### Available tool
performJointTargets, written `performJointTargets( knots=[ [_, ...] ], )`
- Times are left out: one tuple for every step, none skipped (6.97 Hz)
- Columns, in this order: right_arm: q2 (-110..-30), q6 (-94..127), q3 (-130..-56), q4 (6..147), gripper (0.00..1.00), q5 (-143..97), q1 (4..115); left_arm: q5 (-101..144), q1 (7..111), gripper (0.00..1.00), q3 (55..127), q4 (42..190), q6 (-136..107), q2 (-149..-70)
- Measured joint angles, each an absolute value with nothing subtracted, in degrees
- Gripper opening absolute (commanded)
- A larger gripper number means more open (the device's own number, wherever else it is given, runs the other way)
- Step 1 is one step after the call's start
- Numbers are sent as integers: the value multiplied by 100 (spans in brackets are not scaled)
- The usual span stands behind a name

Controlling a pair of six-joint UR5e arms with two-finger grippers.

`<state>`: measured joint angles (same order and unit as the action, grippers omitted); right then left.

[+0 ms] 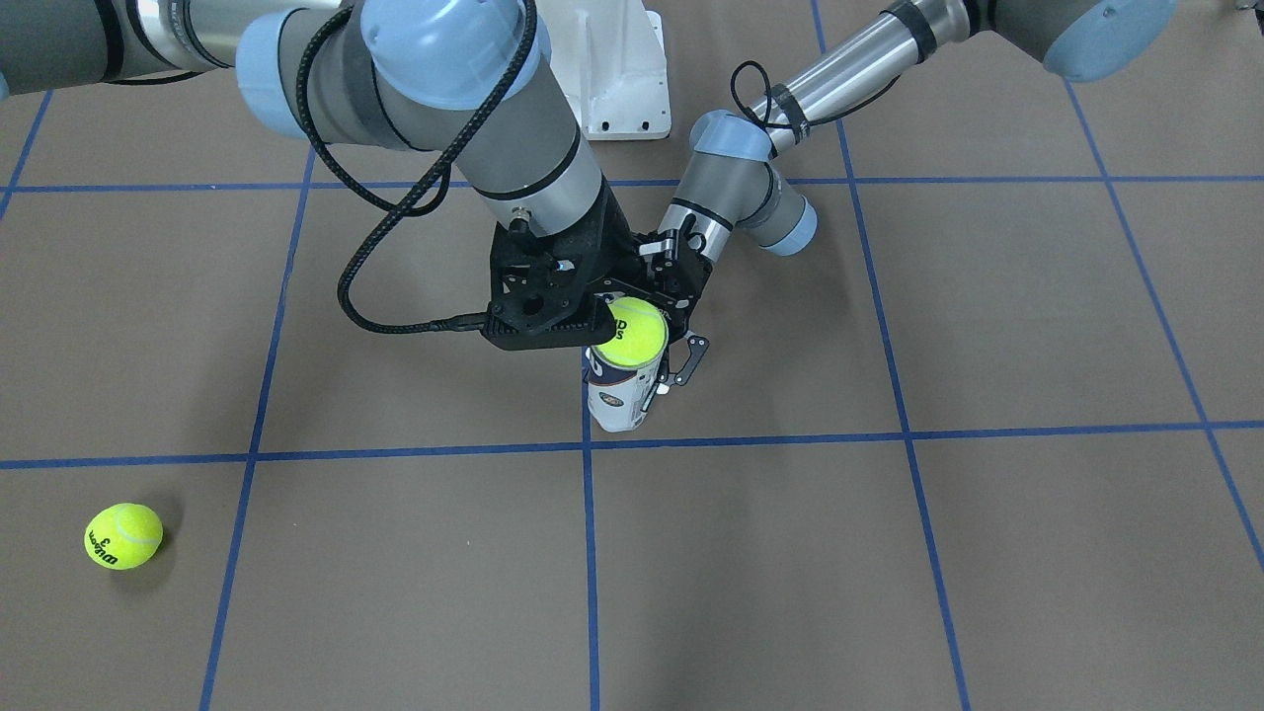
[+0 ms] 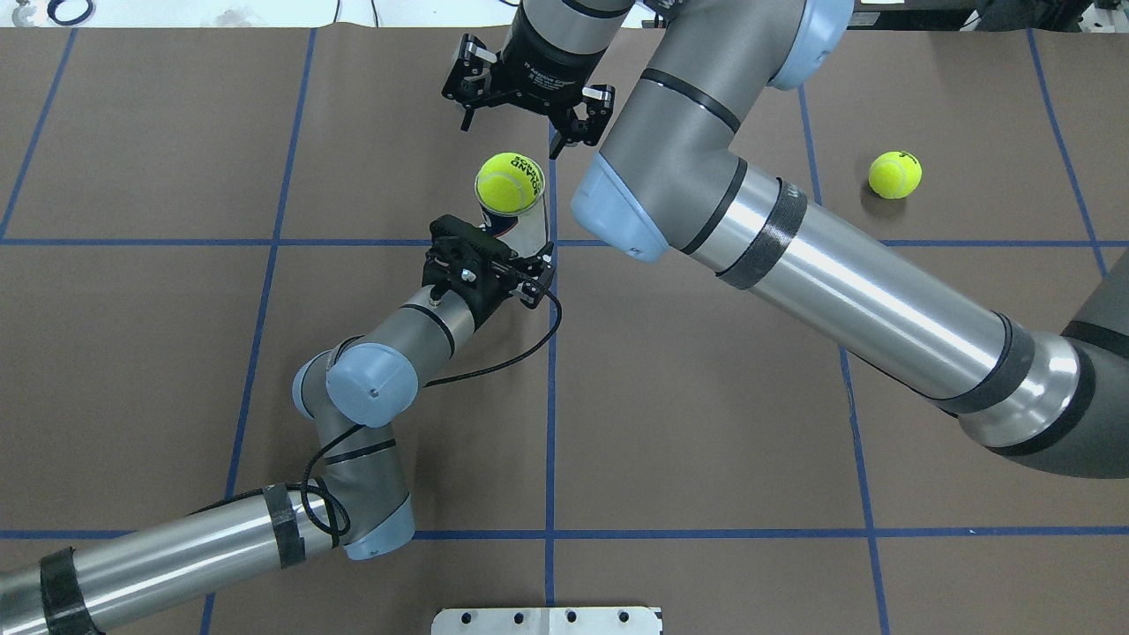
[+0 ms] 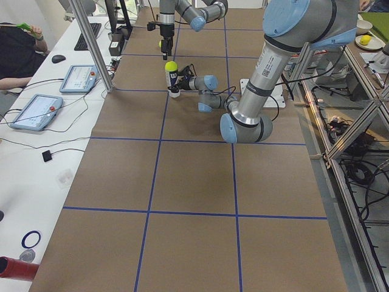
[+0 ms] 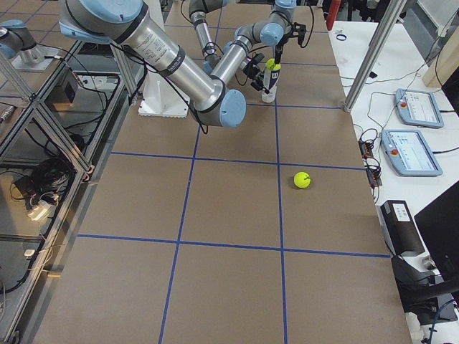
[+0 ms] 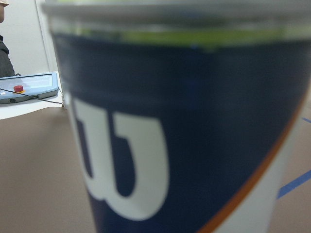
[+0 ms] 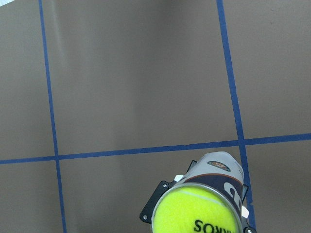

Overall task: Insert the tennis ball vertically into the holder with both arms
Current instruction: 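Lower the ball into the can and open the right gripper, then push the ball down into the can with the right gripper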

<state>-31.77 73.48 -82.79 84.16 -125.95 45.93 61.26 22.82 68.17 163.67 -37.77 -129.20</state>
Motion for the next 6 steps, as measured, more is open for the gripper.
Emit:
performJointTargets(
  knots=[
    [-3232,7156,-8290,8423,92,-12593,4711,6126,2295,75,6819,16371,-3775,-12920],
    [-3277,7036,-8293,8425,49,-12584,4788,6126,2310,76,6820,16373,-3777,-12920],
    [-3285,7022,-8303,8420,7,-12581,4815,6126,2316,75,6820,16374,-3779,-12920],
    [-3268,7071,-8317,8407,0,-12588,4822,6126,2318,75,6820,16370,-3779,-12920],
    [-3251,7143,-8337,8368,0,-12601,4814,6128,2320,75,6820,16360,-3779,-12920],
    [-3235,7243,-8386,8323,0,-12616,4767,6130,2319,75,6820,16352,-3779,-12920]
  ],
)
